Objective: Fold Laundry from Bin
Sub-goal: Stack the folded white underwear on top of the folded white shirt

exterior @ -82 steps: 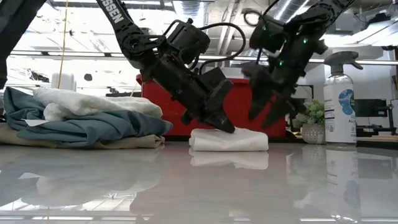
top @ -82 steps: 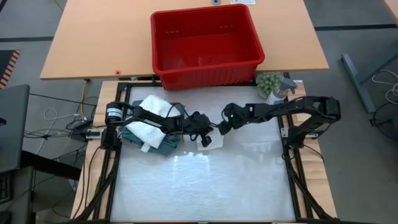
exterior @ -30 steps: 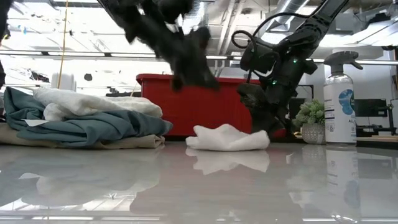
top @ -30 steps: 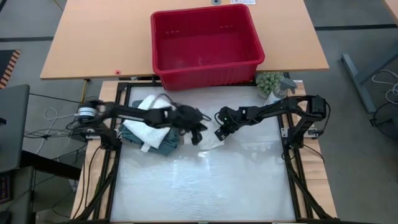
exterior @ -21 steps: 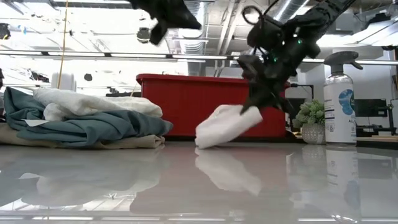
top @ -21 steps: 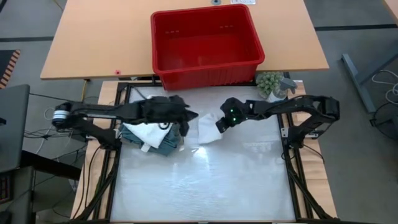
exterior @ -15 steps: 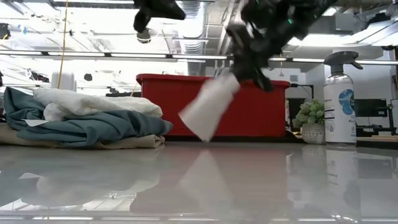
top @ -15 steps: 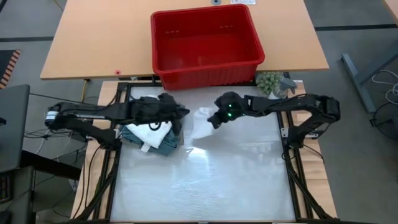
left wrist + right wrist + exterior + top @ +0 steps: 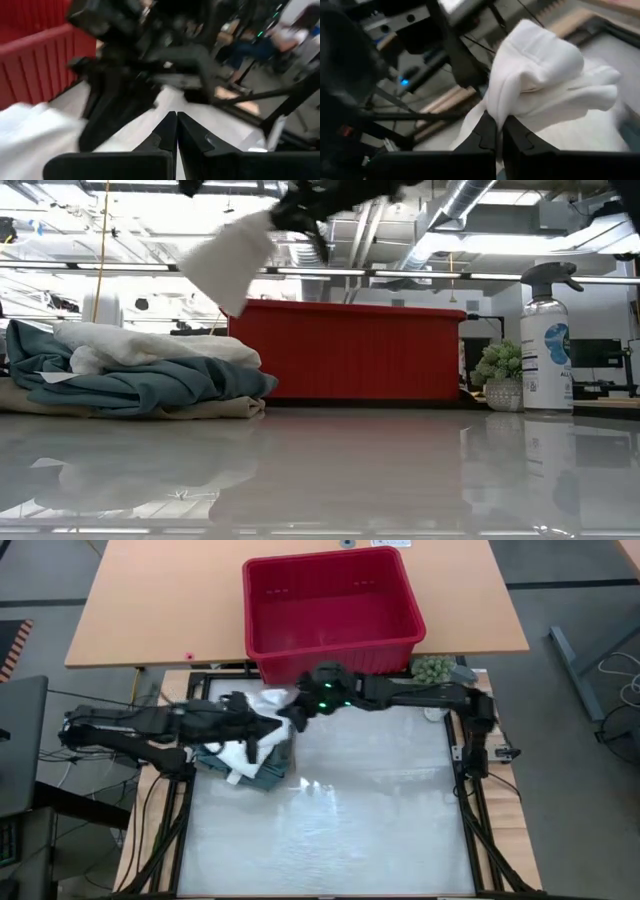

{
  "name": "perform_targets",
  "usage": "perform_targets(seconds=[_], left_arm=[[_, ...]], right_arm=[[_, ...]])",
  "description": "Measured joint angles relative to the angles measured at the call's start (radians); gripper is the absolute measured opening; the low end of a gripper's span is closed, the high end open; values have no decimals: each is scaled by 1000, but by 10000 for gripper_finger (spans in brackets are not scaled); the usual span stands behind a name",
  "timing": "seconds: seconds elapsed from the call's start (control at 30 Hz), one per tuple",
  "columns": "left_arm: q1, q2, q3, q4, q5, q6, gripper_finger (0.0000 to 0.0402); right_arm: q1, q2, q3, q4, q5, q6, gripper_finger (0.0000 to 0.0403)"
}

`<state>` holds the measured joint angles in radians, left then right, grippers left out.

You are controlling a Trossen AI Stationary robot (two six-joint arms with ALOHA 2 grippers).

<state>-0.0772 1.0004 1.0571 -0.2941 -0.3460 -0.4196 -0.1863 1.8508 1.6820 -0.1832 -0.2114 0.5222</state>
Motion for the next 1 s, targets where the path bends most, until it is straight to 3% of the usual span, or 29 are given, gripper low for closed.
perform_targets(seconds=[0.27, 0.43, 0.63, 0.83, 0.9, 1.0], left_arm=[[-46, -206, 1, -50, -9, -32, 0], [-55, -293, 1, -96, -10, -40, 0], [-55, -331, 1, -200, -67, -61, 0], [-55, -322, 0, -258, -83, -61, 0], [-55, -314, 0, -270, -85, -61, 0], [-55, -301, 0, -301, -87, -61, 0]], right_arm=[[-5, 340, 463, -4, -78, -33, 29], [-2, 518, 633, 0, -78, -28, 29], [-4, 662, 665, -42, -47, 30, 29], [-13, 674, 667, -235, 78, -4, 29], [-19, 674, 667, -266, 77, -34, 50], [-27, 656, 666, -318, 77, -50, 112]])
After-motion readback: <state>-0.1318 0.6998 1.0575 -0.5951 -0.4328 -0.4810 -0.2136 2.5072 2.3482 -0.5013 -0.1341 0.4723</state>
